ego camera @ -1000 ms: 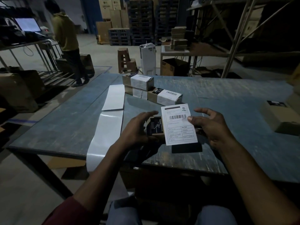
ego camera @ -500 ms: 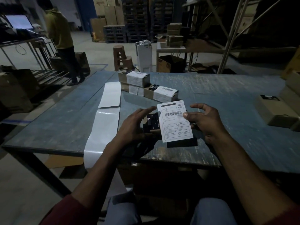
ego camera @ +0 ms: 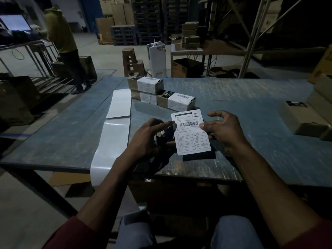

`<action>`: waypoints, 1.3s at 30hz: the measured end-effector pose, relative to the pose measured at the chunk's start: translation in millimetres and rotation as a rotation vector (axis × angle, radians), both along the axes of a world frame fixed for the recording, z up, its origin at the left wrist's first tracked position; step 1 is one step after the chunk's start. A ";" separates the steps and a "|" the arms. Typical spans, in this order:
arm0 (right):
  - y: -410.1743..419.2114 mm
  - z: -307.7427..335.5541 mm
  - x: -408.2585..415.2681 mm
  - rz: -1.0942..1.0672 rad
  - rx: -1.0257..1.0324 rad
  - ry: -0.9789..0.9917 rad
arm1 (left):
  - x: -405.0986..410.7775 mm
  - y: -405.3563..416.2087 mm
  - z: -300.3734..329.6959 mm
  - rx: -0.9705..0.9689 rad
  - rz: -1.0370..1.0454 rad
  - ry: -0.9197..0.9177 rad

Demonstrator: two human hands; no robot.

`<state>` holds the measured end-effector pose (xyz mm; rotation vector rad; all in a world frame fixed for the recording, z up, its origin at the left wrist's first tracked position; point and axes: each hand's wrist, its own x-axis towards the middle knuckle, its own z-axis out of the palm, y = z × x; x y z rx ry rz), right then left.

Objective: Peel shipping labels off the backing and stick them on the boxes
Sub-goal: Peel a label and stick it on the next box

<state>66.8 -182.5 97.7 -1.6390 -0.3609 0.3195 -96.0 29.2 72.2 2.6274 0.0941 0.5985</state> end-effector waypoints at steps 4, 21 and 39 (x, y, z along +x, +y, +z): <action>0.0 3.2 -0.7 -0.013 -0.029 -0.015 | -0.5 0.3 -0.1 0.011 -0.014 -0.024; 2.9 11.3 4.7 -0.057 -0.214 -0.084 | 4.1 1.2 -2.6 0.124 -0.009 0.033; 6.0 13.7 -1.7 -0.204 -0.464 -0.324 | 4.3 1.5 -6.4 0.163 0.001 0.061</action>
